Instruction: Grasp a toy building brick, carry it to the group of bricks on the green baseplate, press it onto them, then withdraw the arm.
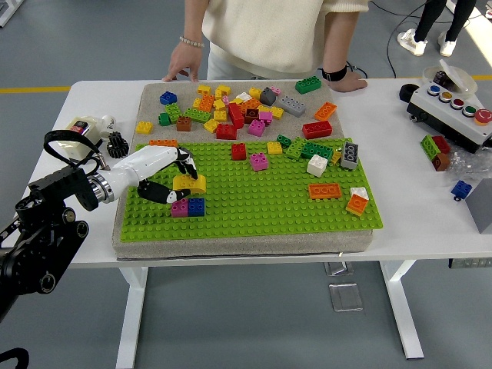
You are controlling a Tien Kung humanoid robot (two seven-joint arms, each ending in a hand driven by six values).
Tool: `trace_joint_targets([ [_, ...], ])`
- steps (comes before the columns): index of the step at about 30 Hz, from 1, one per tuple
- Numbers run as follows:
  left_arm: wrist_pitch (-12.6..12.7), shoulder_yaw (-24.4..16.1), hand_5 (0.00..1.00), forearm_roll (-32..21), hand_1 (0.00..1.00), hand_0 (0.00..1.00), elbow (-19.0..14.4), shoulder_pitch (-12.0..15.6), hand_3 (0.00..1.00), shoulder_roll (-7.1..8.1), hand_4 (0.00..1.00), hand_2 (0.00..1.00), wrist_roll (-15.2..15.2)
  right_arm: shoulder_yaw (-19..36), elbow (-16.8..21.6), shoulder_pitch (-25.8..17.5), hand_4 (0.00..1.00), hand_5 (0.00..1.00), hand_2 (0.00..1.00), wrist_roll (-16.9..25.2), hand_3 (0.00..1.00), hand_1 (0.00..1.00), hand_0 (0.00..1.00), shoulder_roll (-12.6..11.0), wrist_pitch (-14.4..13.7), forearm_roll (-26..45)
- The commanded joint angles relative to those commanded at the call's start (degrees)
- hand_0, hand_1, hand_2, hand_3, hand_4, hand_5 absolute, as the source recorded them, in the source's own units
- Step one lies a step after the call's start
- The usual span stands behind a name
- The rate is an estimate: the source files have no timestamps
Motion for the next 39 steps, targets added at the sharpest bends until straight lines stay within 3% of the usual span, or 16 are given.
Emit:
trace_joint_targets([
  [12,-1.0,-0.9,0.002,0.8,0.596,0.682,-5.1,3.6,0.53,1.22,0.521,0.553,0.7,0.6,0.0,-0.1,0.918,0.5,0.708,0.1,0.585,0.661,0.729,-0.5,0.2,0.0],
  [39,-2.5,-0.6,0.002,1.4,0.6,0.69,-5.5,4.7,0.532,1.0,0.534,0.555,1.2,0.8,0.0,-0.1,0.918,0.5,0.708,0.0,0.587,0.661,0.729,-0.6,0.1,0.1],
])
